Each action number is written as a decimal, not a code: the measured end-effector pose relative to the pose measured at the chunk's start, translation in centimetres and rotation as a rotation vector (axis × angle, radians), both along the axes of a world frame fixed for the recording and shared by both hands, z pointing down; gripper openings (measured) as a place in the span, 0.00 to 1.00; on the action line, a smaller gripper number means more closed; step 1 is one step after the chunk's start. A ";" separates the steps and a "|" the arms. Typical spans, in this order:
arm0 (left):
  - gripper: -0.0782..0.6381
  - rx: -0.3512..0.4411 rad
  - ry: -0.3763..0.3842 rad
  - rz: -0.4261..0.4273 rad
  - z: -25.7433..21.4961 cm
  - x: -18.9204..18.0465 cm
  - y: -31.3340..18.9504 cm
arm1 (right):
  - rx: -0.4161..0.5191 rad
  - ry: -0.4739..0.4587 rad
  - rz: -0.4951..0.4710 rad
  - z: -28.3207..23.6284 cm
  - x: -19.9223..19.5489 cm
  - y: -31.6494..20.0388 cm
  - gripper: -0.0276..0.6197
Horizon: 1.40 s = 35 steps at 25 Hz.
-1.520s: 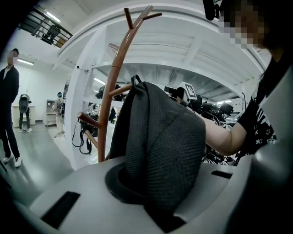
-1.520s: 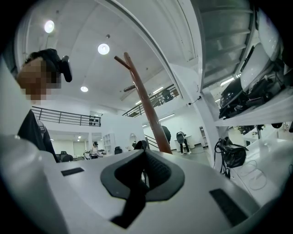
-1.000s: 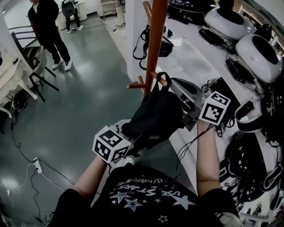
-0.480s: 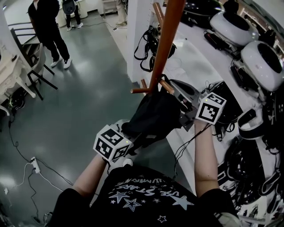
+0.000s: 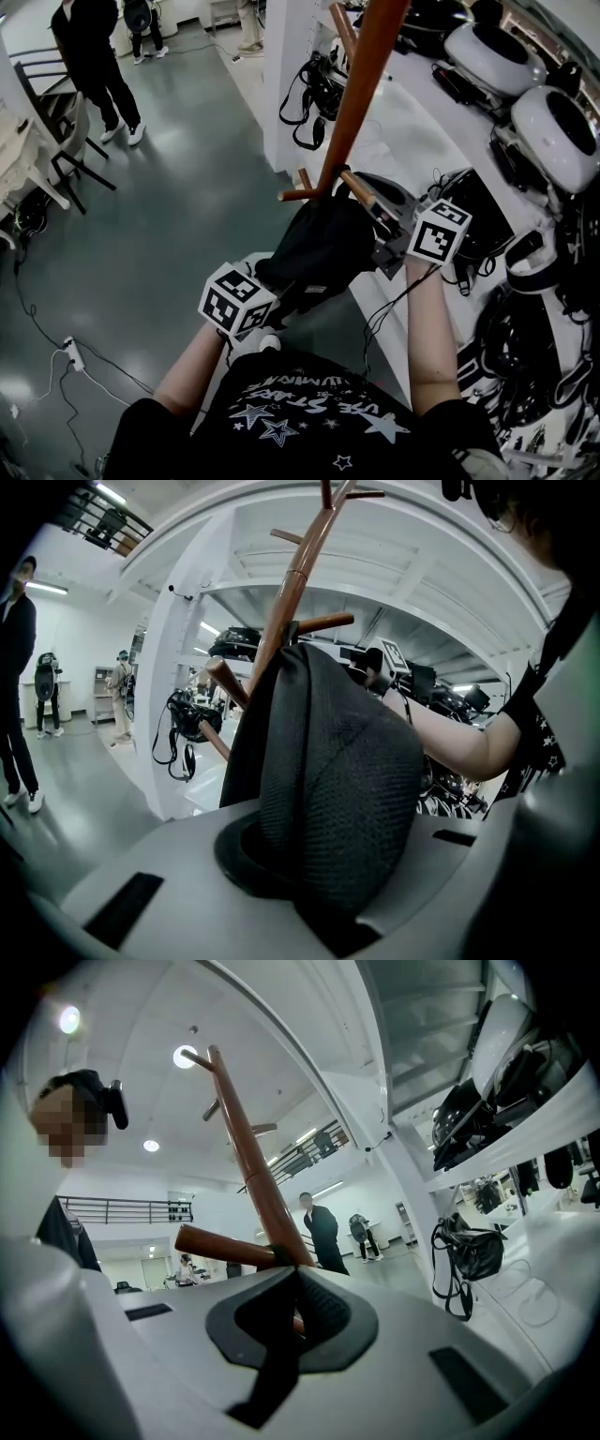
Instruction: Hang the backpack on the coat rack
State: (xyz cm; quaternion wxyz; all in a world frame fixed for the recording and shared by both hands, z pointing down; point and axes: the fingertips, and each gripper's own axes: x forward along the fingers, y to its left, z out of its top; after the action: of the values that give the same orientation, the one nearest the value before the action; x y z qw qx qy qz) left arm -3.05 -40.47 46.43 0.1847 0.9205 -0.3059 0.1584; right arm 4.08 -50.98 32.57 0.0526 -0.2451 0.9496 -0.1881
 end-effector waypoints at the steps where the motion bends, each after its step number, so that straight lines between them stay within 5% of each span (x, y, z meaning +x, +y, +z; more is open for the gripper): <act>1: 0.19 0.002 -0.007 -0.003 0.3 -0.1 -0.2 | 0.009 0.000 0.001 0.0 -0.1 0.0 0.06; 11: 0.24 0.047 -0.090 -0.029 2.1 -0.9 -2.3 | 0.066 0.027 0.052 0.3 -0.3 0.3 0.07; 16: 0.29 0.057 -0.109 -0.032 3.0 -0.4 -2.9 | 0.068 0.031 0.083 0.5 0.2 0.3 0.17; 18: 0.31 0.064 -0.115 -0.050 3.4 -0.2 -3.1 | 0.074 0.070 0.107 0.9 0.7 0.2 0.22; 23: 0.37 0.113 -0.163 -0.072 4.3 0.4 -3.9 | 0.115 0.204 0.180 1.8 2.7 0.4 0.14; 35: 0.57 0.126 -0.244 -0.201 4.3 -0.3 -3.1 | 0.093 0.098 0.192 1.5 5.8 5.6 0.14</act>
State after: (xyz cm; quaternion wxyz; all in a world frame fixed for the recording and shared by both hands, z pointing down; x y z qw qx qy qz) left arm -3.31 -43.52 50.70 0.1029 0.8690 -0.4258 0.2300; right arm 9.91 -45.40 34.04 0.0351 -0.3411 0.9309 -0.1256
